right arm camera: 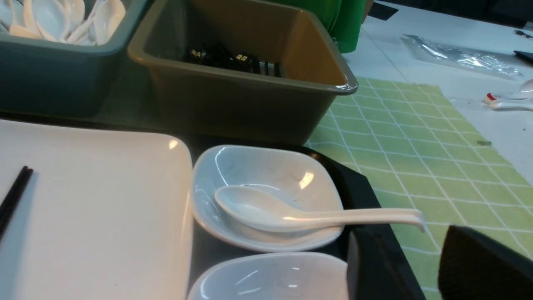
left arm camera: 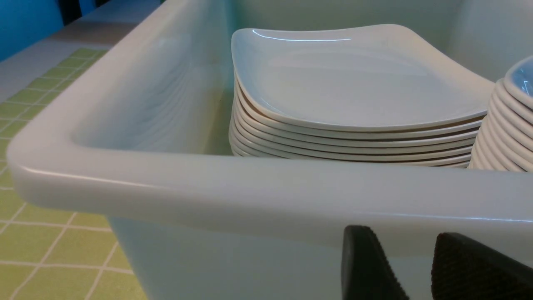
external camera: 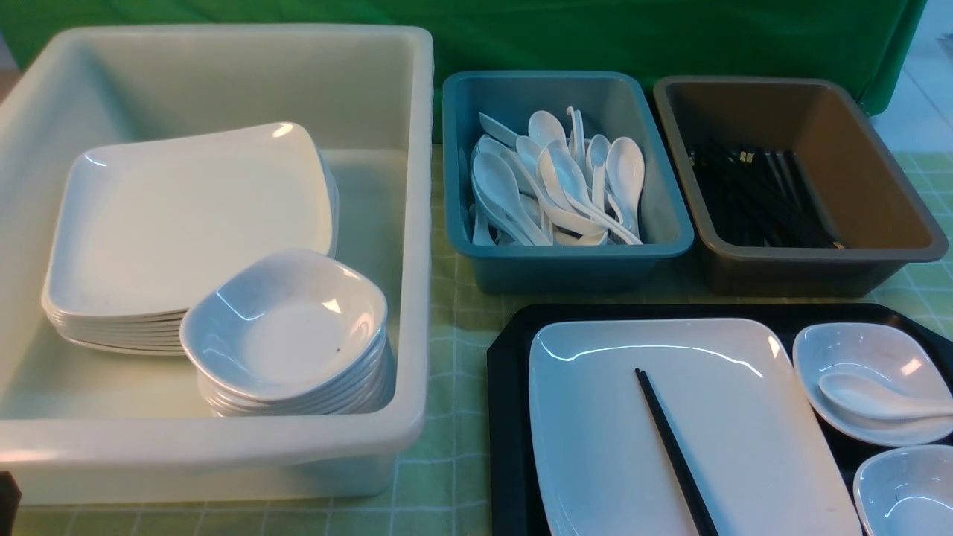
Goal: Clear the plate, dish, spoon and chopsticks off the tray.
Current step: Use the right arm to grab a pair of chopsticks from the plate
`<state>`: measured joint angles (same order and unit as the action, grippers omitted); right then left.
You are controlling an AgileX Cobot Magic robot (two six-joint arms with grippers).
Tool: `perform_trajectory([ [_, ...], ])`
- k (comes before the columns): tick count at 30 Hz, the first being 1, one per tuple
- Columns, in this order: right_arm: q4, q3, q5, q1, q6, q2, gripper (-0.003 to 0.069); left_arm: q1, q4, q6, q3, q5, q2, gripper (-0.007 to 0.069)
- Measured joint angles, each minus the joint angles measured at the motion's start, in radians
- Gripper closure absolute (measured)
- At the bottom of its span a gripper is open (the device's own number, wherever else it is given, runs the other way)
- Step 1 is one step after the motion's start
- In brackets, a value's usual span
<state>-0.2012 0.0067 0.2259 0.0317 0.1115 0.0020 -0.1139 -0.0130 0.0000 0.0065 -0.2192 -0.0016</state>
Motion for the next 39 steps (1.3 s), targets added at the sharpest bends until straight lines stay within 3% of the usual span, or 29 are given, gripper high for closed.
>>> perform_trajectory([
  [25, 0.001, 0.0, -0.059, 0.0, 0.018, 0.0, 0.0416, 0.0, 0.0, 0.0, 0.0, 0.0, 0.0, 0.0401],
  [29, 0.004, 0.0, -0.059, 0.0, 0.174, 0.0, 0.0416, 0.0, 0.0, 0.0, 0.0, 0.0, 0.0, 0.0401],
  [31, 0.028, 0.0, -0.059, 0.0, 0.433, 0.0, 0.0416, 0.0, 0.0, 0.0, 0.0, 0.0, 0.0, 0.0401],
  [34, 0.042, 0.0, -0.059, 0.0, 0.655, 0.0, 0.0416, 0.0, 0.0, 0.0, 0.0, 0.0, 0.0, 0.0401],
  [39, 0.046, 0.0, -0.059, 0.0, 0.787, 0.0, 0.0416, 0.0, 0.0, 0.0, 0.0, 0.0, 0.0, 0.0401],
])
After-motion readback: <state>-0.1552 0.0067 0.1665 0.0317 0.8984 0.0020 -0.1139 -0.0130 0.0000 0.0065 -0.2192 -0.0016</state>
